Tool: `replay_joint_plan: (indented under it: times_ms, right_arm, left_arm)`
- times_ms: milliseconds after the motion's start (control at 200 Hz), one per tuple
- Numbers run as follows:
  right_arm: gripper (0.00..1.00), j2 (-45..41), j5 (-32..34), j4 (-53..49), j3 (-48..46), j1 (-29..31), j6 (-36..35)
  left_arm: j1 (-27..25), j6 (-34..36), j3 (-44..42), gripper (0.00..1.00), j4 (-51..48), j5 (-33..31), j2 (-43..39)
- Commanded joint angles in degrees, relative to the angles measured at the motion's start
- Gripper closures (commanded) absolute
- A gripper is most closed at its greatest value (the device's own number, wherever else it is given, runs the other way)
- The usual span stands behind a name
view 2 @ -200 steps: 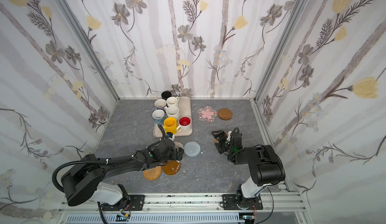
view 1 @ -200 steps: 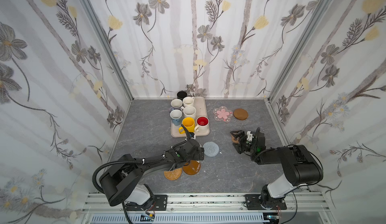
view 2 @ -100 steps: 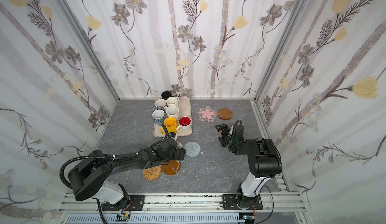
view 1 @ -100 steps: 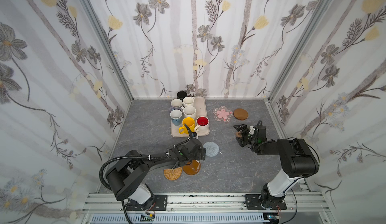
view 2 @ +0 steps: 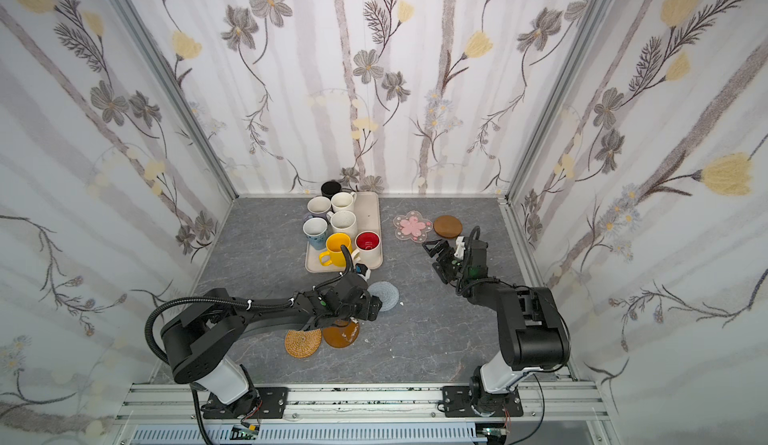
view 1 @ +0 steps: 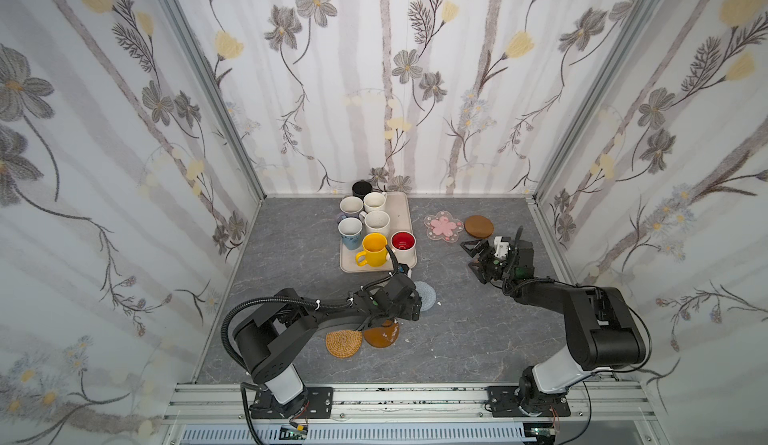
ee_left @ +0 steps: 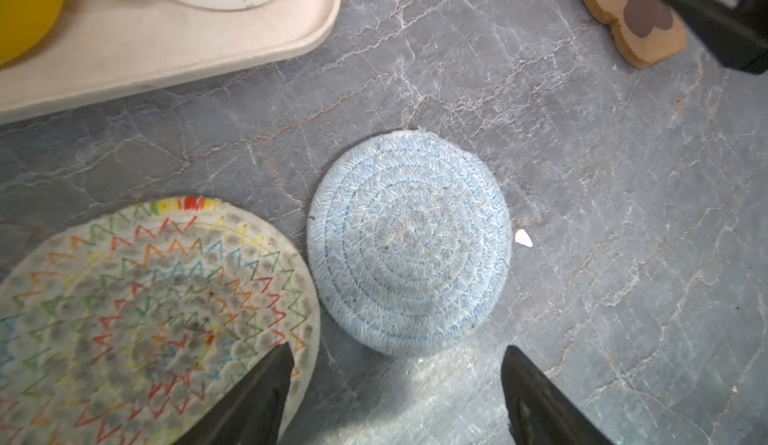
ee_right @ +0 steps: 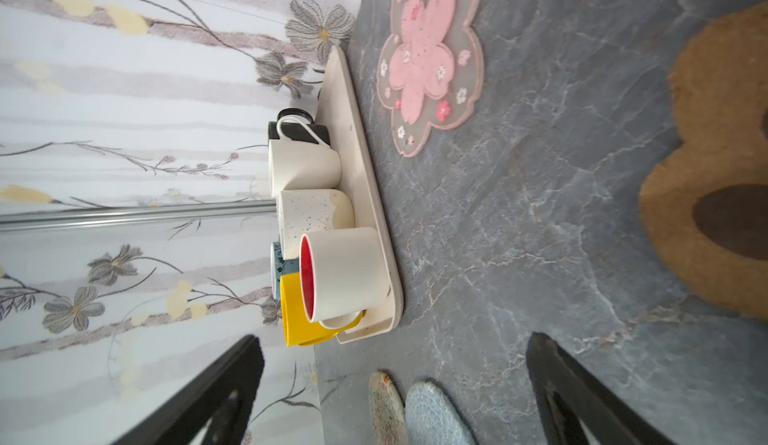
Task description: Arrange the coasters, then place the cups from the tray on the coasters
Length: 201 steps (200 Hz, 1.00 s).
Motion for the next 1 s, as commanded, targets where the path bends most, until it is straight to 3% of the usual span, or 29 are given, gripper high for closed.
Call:
replay_joint_plan:
  times_ms: [0,360,999]
  right_arm:
    - [0.00,-4.50,-0.79,-2.81,-1.04,0.08,-3.99]
    - [0.00,-19.52,1.70,-14.96,-3.59,-0.27,-11.43]
    - [0.00,-30.11,1.88,-25.13,-6.28,-4.03,-18.50]
  left_arm:
    - [-0.60,0.25,2.38,0.22,0.85,0.44,2.02]
    - [-1.27,-1.34,10.97,0.47,0.75,0.77,12.29]
    - [-2.36,-1.45,31.84,0.46,0.72,4.29,27.28]
